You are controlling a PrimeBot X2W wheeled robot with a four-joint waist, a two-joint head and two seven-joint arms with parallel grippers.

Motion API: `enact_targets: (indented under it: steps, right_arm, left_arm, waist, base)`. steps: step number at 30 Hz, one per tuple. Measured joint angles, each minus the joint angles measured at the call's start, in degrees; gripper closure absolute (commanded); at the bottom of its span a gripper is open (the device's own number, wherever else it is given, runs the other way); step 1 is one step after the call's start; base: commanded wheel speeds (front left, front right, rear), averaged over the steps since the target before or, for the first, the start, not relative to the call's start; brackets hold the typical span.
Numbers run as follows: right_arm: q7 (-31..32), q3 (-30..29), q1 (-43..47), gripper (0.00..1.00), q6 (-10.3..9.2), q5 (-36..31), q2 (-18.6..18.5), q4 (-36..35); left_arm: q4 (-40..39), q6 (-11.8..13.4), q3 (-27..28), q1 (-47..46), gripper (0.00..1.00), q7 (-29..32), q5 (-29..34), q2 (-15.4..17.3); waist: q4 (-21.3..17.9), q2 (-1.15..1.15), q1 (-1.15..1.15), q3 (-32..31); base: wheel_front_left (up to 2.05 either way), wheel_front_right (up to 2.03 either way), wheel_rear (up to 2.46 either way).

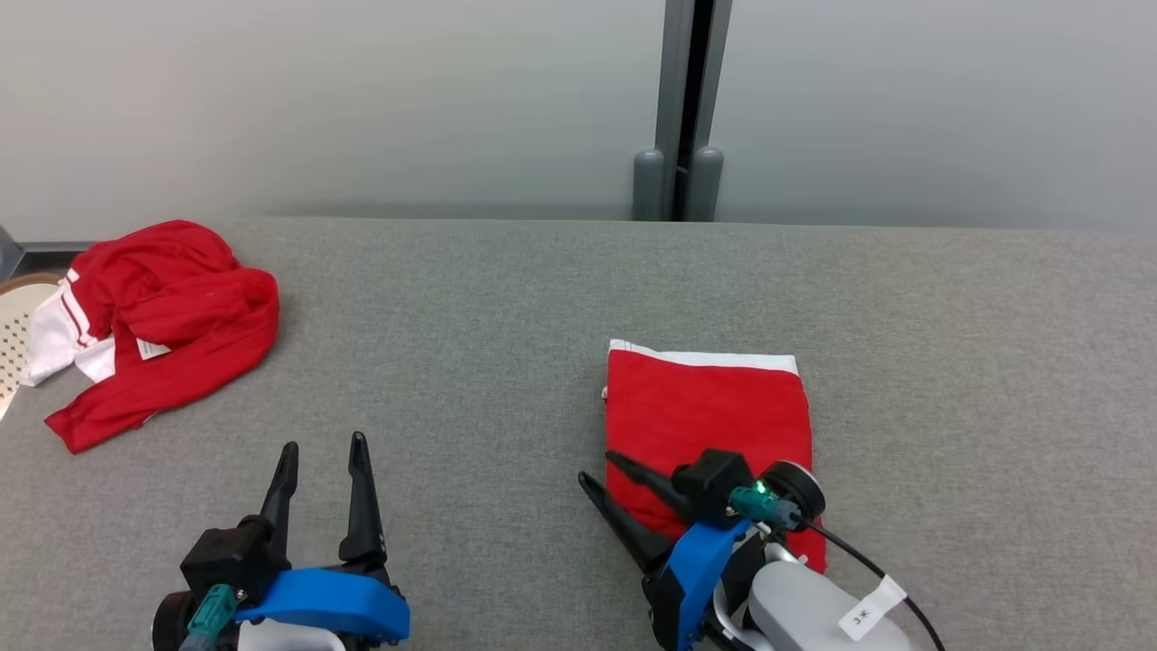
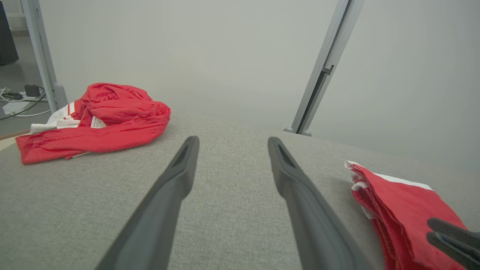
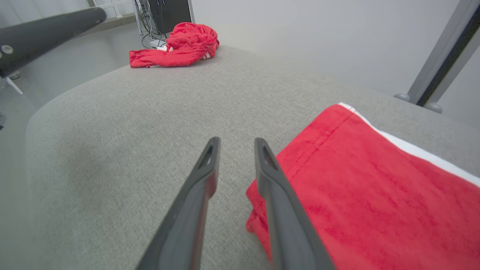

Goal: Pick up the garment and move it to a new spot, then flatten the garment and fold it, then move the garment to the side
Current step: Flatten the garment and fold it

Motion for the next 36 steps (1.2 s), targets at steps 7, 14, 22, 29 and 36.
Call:
enact_targets:
  steps: [7,14,22,29,36]
  right_arm:
    - [-0.02,-12.25,4.06,0.00,0.00,-5.47,-0.25,-6.82]
    - [-0.07,-32.90,13.57,0.00,0.00,-12.38,-0.44,-14.56]
    - [-0.07,-45.81,23.28,0.00,0.00,-15.15,-0.21,-21.99]
    - [-0.07,-46.06,25.60,0.00,0.00,-15.18,-0.08,-24.29]
    - [-0.07,-45.76,25.69,0.00,0.00,-15.14,-0.08,-23.76]
  left_arm:
    - [0.29,-1.38,1.01,-0.57,0.00,0.00,2.85,-1.12]
    - [0.89,-3.13,1.37,0.32,0.00,-0.01,5.44,-3.69]
    - [3.87,-4.80,3.22,3.37,0.00,0.00,7.50,-4.92]
    - [3.88,-5.56,5.05,5.07,0.00,-0.01,8.89,-5.77]
    - [3.76,-6.10,6.05,6.26,0.00,-0.01,10.03,-6.58]
  waist:
    - [-1.11,0.00,0.00,-1.36]
    - [-1.47,0.00,0.00,-2.58]
    - [-2.30,0.00,0.00,-2.86]
    - [-2.52,0.00,0.00,-2.94]
    - [-2.17,0.00,0.00,-2.80]
  base:
    - [0.00,0.00,0.00]
    - [0.00,0.00,0.00]
    - [0.00,0.00,0.00]
    - [0.00,0.00,0.00]
    - [0.00,0.00,0.00]
